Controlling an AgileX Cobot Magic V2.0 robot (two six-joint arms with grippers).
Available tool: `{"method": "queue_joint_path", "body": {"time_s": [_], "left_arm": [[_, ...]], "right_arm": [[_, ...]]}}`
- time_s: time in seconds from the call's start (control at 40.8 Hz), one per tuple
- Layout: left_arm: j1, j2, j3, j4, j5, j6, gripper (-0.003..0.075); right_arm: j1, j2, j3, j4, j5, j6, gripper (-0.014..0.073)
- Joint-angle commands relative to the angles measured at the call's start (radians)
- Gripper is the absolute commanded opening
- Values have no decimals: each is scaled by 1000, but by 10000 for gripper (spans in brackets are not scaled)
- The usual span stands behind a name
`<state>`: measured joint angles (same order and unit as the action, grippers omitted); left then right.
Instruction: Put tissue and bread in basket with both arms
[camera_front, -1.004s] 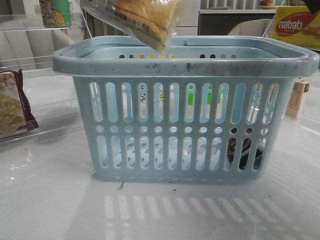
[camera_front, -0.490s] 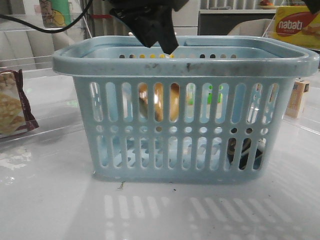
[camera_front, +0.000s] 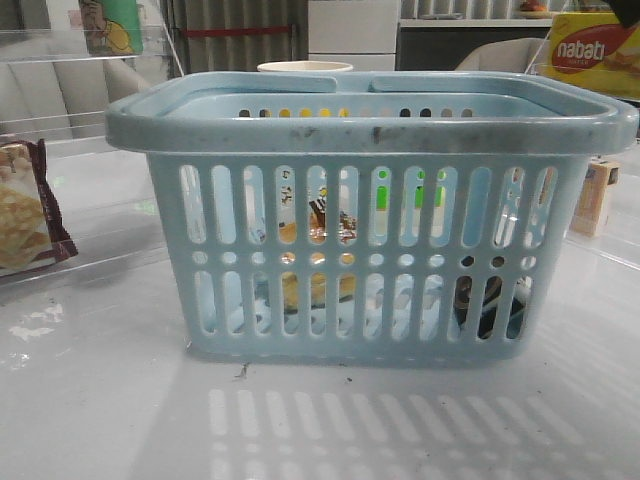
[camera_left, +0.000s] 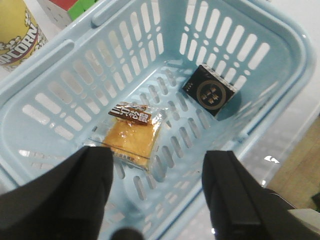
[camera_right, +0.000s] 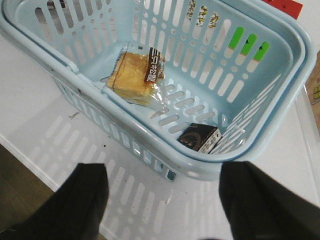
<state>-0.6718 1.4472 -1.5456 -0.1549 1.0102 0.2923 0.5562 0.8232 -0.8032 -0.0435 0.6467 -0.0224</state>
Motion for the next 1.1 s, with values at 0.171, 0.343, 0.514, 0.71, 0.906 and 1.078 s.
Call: {"method": "queue_joint_path", "body": {"time_s": [0.171,0.343,0.514,0.71,0.906,1.078], "left_arm": [[-5,-336,226,-28,-39,-11,455],[-5,-513,399,-28,-43,-13,455],[-5,-667,546,-10,-62,-77,455],[-3,-787,662,95,-66,-164,455],[-3,-812,711,133,-71,-164,455],[-3,-812,720,133,-94,-164,455]], "right_arm": [[-1,-5,-27,-17,-69,-6,571],[-1,-5,-27,-17,-69,-6,571],[-1,-5,-27,-17,-69,-6,571],[-1,-5,-27,-20,-24,-6,571],[-1,-30,-14,-11,48,-6,571],[-1,-104,47,8,48,-6,571]]}}
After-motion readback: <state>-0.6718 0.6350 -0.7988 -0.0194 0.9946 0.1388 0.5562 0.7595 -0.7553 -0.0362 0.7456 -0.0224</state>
